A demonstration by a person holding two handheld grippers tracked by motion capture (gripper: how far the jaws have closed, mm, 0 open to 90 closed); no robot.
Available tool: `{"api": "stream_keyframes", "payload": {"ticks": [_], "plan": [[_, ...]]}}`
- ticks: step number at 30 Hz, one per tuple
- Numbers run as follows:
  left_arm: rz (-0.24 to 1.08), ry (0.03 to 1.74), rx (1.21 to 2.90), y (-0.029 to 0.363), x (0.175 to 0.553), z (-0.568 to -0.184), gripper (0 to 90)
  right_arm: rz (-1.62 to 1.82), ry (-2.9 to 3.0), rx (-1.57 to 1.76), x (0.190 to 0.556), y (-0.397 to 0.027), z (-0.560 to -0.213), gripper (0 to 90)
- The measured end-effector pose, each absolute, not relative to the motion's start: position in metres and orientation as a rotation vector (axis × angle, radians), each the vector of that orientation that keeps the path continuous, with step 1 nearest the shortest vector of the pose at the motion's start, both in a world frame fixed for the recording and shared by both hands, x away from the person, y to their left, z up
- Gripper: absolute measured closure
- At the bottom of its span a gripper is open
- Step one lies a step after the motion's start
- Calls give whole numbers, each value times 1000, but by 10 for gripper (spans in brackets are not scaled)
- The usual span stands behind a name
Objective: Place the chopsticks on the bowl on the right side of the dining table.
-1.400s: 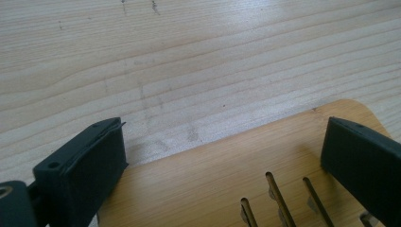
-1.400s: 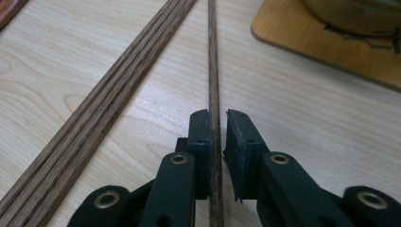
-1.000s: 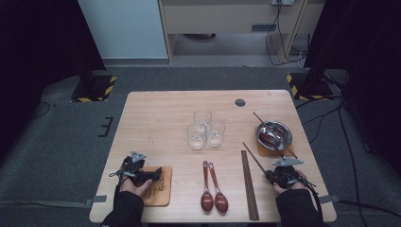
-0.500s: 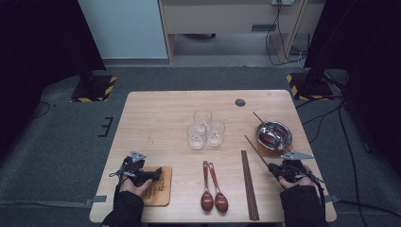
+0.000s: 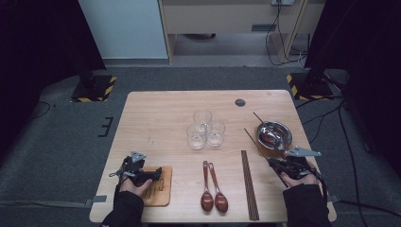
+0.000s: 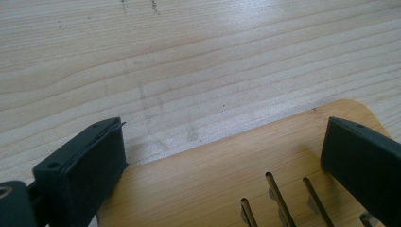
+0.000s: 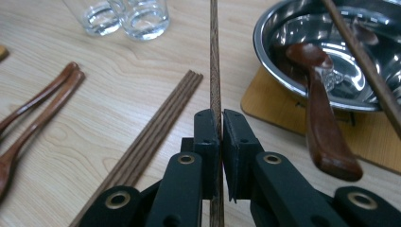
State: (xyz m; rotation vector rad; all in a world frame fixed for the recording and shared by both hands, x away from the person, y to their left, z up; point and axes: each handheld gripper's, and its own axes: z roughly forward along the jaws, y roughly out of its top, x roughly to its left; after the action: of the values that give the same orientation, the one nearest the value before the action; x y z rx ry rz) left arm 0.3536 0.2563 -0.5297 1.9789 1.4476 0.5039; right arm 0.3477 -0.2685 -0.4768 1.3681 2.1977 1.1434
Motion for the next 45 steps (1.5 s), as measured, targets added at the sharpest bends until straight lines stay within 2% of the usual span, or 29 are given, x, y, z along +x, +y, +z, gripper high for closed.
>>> {"api": "stream_keyframes", "payload": {"ticks": [31,45], "plan": [[503,1448,1979,256,354,-530,0,1274,2126,1259,354,-276,-433,850],[503,1448,1979,256,354,-530,0,1290,2108,1252,369,-287,-420,849]]}}
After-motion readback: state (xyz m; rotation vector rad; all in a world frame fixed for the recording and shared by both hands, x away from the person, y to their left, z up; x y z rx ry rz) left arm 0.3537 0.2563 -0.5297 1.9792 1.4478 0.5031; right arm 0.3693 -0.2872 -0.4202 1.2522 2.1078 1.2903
